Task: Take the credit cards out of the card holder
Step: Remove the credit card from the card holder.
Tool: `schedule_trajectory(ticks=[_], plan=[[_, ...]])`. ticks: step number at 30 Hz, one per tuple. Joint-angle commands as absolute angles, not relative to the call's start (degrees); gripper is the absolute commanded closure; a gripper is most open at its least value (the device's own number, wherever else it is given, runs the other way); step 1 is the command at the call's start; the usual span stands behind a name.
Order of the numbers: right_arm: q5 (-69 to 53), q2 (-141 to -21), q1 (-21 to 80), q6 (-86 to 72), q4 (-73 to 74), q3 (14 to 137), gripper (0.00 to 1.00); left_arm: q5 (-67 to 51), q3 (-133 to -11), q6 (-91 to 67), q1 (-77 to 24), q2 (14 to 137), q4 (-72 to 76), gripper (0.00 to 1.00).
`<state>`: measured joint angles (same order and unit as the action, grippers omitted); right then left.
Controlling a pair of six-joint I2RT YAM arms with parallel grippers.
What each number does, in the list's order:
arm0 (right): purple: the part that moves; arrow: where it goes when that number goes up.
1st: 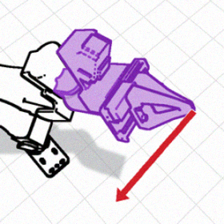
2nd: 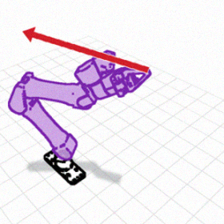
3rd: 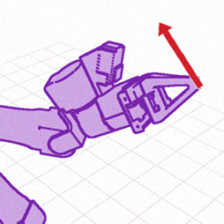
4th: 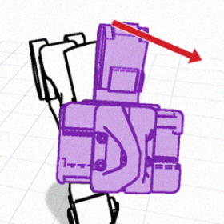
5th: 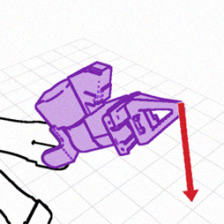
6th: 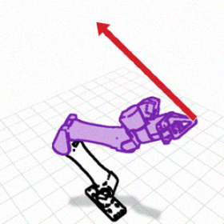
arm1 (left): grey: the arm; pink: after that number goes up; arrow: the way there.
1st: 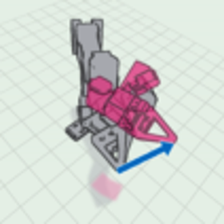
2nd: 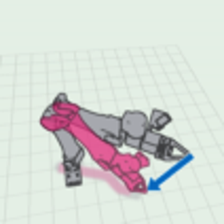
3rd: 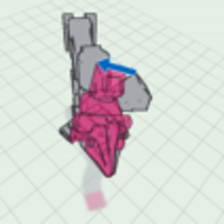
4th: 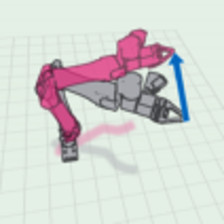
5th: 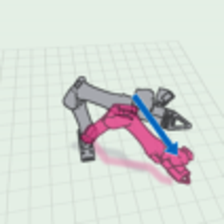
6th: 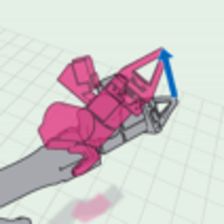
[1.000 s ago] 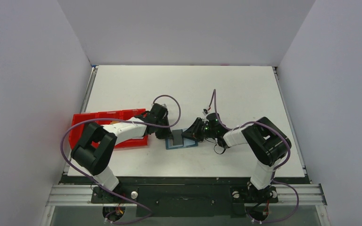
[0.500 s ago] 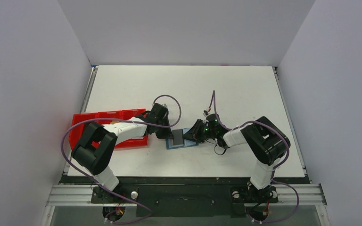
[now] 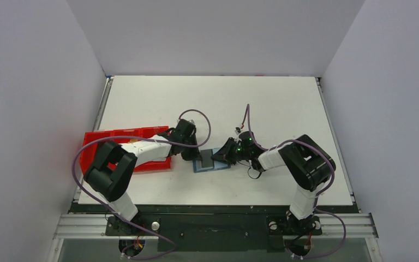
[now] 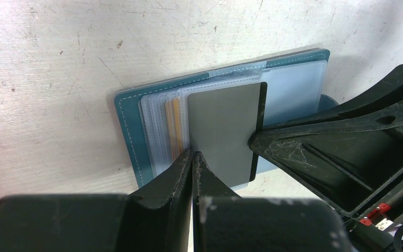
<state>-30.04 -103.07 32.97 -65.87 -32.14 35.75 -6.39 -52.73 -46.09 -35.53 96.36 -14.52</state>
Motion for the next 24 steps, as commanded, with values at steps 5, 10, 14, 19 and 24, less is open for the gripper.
schedule_trajectory(ticks=[5,10,14,19,24], plan=[[-30.1,-103.25,32.73,-65.5,-35.77,35.82,0.97,-3.21,-51.81,-45.33,-36.05,99.0,-18.02,1.0],[-29.18,-102.07,31.56,-64.69,-35.02,34.56,1.0,-2.69,-50.93,-45.6,-35.87,98.91,-18.27,1.0],[-29.12,-101.55,30.1,-64.31,-35.15,33.25,1.0,-2.55,-50.08,-45.68,-35.5,98.52,-18.3,1.0],[-28.88,-101.0,29.15,-63.66,-34.66,32.52,1.0,-2.63,-49.4,-45.67,-34.94,97.86,-18.04,1.0],[-28.63,-100.49,28.68,-63.09,-33.84,32.43,1.0,-2.56,-49.09,-45.54,-34.89,97.8,-17.61,1.0]])
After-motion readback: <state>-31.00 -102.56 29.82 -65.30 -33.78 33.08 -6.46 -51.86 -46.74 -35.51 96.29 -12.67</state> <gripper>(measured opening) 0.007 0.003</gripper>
